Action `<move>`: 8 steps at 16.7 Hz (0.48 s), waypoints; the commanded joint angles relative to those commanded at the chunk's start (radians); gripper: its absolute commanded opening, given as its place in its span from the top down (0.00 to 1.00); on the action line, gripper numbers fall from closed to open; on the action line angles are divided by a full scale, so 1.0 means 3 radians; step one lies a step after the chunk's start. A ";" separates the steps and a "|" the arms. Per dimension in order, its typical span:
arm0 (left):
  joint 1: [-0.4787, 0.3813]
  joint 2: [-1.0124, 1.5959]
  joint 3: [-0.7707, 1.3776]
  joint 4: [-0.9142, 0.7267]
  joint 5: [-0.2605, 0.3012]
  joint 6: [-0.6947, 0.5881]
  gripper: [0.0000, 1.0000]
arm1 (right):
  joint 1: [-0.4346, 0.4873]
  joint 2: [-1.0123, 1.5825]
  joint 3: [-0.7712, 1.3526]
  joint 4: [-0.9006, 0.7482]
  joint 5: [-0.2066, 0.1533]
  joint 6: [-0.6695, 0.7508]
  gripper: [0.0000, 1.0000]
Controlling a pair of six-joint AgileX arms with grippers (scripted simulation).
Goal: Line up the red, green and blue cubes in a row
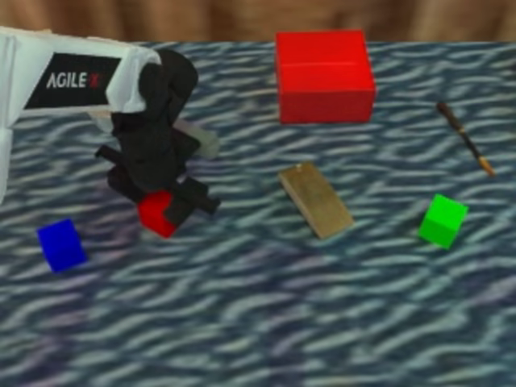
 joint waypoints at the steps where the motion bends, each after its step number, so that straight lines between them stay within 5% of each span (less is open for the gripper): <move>1: 0.0000 0.0000 0.0000 0.0000 0.0000 0.0000 0.98 | 0.0000 0.0000 0.0000 0.0000 0.0000 0.0000 0.00; 8: 0.0000 0.0000 0.0000 0.0000 0.0000 0.0000 1.00 | 0.0000 0.0000 0.0000 0.0000 0.0000 0.0000 0.00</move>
